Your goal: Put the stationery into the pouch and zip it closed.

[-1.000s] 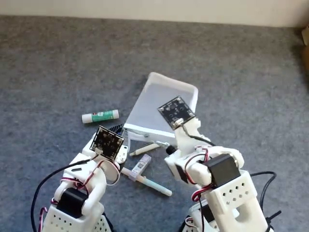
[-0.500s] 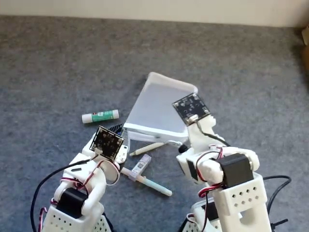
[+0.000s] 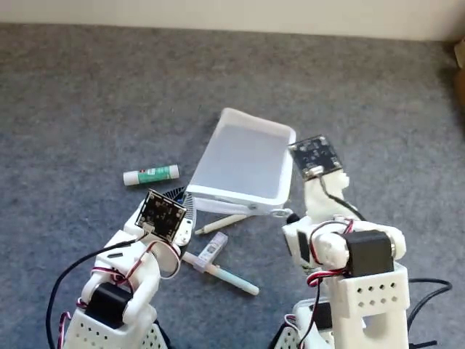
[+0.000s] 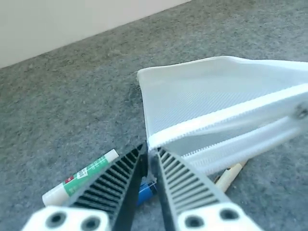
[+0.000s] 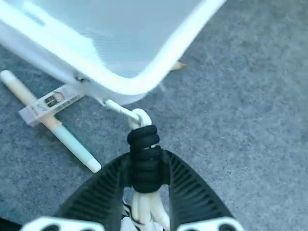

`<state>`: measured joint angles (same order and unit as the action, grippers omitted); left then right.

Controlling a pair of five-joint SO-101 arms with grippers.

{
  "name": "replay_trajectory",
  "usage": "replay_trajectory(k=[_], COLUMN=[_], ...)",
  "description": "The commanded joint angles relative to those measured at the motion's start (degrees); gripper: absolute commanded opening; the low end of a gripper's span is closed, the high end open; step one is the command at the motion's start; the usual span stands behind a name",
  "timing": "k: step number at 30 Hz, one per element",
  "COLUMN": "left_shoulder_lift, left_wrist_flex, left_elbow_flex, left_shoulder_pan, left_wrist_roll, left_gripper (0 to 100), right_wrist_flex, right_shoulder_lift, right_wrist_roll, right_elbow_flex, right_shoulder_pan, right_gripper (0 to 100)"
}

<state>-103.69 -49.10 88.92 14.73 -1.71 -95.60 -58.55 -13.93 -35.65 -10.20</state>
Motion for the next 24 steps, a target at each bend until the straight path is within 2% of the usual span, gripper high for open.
replay_trajectory(k=[1, 8, 13, 17, 20, 24], left_shoulder_lift=[-0.75, -0.75, -0.75, -0.66, -0.66, -0.66], left_wrist_flex=[1.32, 1.32, 1.41, 1.32, 1.32, 1.32], left_elbow_flex=[-2.15, -1.89, -1.71, -1.54, -0.22, 0.57], left_shoulder_pan=[-1.98, -1.98, -1.54, -1.54, -1.54, -1.8], left_wrist_roll=[0.09, 0.09, 0.09, 0.18, 0.53, 0.53], left_gripper=[1, 1, 2, 13, 23, 25], right_wrist_flex=[-0.4, -0.4, -2.68, -5.23, -5.23, -5.23], right_shoulder_lift=[-1.63, -1.63, -1.63, -1.63, -1.63, -1.63], right_wrist_roll=[-0.7, -0.7, -0.44, -0.18, 2.73, 5.1], right_elbow_flex=[3.65, 4.0, 9.54, 13.58, 14.64, 16.48], right_shoulder_pan=[4.79, 5.05, 3.74, -1.63, -5.05, -9.54], right_gripper=[0.5, 0.5, 0.5, 0.5, 0.5, 0.5])
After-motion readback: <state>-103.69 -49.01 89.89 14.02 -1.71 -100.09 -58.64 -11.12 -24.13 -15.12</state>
